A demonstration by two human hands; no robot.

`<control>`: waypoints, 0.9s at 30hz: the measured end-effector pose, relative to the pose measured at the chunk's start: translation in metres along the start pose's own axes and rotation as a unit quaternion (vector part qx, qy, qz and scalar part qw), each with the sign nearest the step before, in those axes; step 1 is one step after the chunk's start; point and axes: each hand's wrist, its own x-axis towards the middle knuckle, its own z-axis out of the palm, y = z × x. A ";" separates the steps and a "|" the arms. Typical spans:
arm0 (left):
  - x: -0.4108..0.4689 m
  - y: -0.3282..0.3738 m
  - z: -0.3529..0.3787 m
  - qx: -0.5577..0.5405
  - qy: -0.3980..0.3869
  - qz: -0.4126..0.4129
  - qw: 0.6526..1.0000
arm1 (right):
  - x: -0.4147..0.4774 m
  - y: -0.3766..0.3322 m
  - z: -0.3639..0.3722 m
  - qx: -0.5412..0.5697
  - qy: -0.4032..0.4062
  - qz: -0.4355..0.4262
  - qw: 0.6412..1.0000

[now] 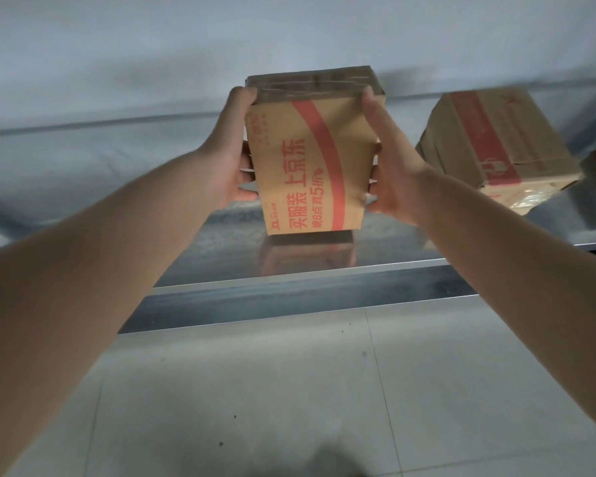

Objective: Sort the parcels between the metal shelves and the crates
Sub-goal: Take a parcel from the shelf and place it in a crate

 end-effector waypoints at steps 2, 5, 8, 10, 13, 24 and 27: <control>-0.002 -0.004 -0.006 -0.014 -0.017 0.011 1.000 | 0.001 0.000 -0.003 0.002 0.005 -0.018 1.000; -0.003 -0.006 -0.009 -0.101 -0.064 0.026 0.992 | 0.006 0.002 -0.014 0.046 -0.004 -0.077 0.996; 0.002 -0.014 -0.013 -0.117 -0.080 0.041 0.989 | 0.009 0.008 -0.023 0.037 -0.054 -0.109 0.992; 0.002 -0.022 -0.012 -0.083 -0.081 0.066 0.991 | 0.003 0.009 -0.021 0.010 -0.078 -0.106 0.991; 0.006 -0.028 -0.007 -0.057 -0.074 0.084 0.992 | 0.002 0.023 -0.024 -0.003 -0.091 -0.134 0.987; 0.009 -0.024 0.004 -0.073 -0.021 0.091 0.993 | 0.010 0.020 -0.002 0.029 0.011 -0.087 0.996; 0.013 -0.028 0.006 -0.070 -0.007 0.077 0.995 | 0.015 0.024 -0.003 0.042 0.039 -0.076 0.995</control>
